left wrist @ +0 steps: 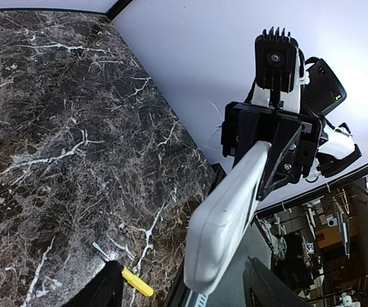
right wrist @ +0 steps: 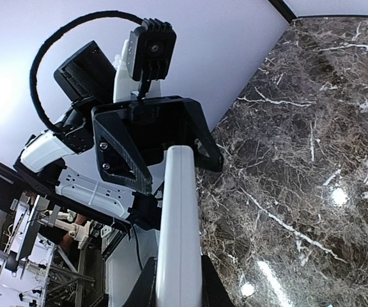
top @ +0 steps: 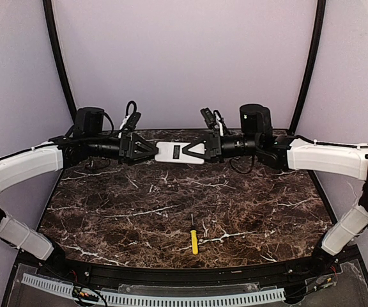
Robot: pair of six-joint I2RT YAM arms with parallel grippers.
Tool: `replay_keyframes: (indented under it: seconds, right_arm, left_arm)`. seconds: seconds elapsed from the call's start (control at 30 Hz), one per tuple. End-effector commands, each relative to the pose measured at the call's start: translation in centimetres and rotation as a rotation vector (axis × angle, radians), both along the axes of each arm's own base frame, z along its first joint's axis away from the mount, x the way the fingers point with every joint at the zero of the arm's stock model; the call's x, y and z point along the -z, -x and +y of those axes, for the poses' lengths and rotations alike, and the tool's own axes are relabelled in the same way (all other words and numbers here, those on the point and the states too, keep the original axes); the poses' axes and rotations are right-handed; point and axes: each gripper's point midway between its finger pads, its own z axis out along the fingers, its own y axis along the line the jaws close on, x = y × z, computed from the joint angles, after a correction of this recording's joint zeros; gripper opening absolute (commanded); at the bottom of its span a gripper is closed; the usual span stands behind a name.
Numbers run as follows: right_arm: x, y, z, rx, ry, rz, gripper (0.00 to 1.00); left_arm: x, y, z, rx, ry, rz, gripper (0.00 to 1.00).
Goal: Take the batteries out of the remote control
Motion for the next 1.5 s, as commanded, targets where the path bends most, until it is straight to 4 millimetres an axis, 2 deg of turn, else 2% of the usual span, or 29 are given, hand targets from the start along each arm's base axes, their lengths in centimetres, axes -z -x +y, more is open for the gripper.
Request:
replay_keyframes:
  seconds: [0.0, 0.33, 0.57, 1.0, 1.27, 1.47]
  right_arm:
    - [0.2, -0.5, -0.6, 0.042, 0.043, -0.006, 0.0]
    - [0.5, -0.4, -0.6, 0.031, 0.054, 0.006, 0.0]
    - [0.5, -0.3, -0.6, 0.029, 0.055, 0.007, 0.0]
    - [0.8, -0.3, -0.4, 0.018, 0.056, 0.012, 0.0]
    - [0.9, -0.2, -0.4, 0.015, 0.054, 0.015, 0.0]
    - [0.9, -0.1, -0.4, 0.017, 0.053, 0.012, 0.0]
  left_arm:
    - [0.2, 0.4, 0.4, 0.006, -0.028, -0.016, 0.62]
    - [1.2, 0.3, -1.1, 0.027, -0.045, -0.006, 0.54]
    - [2.4, 0.2, -1.8, 0.034, -0.068, 0.011, 0.58]
    - [1.8, -0.2, -3.4, 0.058, -0.031, 0.005, 0.46]
    - [1.6, -0.3, -3.8, 0.06, -0.017, 0.004, 0.33]
    - [1.8, -0.2, -3.9, 0.068, -0.014, 0.011, 0.14]
